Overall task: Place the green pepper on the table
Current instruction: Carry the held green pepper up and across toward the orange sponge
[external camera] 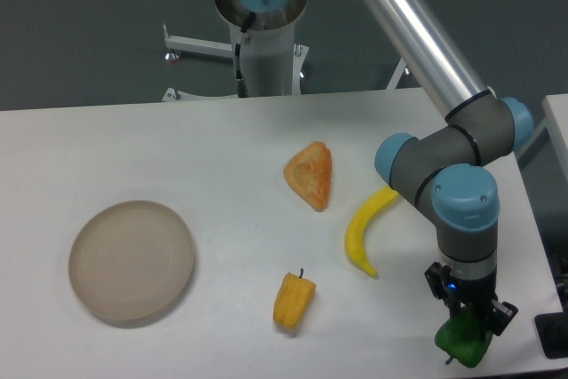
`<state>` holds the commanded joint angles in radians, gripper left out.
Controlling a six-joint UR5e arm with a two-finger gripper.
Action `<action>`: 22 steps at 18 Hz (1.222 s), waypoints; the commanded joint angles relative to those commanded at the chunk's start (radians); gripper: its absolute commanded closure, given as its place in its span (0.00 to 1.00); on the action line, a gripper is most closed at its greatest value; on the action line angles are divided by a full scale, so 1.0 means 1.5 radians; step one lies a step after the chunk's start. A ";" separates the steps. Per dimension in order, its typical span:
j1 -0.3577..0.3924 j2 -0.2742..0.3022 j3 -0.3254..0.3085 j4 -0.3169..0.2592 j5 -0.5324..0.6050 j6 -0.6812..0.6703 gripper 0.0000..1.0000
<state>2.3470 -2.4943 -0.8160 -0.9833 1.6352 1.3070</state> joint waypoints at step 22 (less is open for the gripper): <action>-0.120 0.334 -0.424 -0.064 -0.060 -0.221 0.73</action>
<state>2.1676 -1.9929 -1.4523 -1.0799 1.5447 0.9757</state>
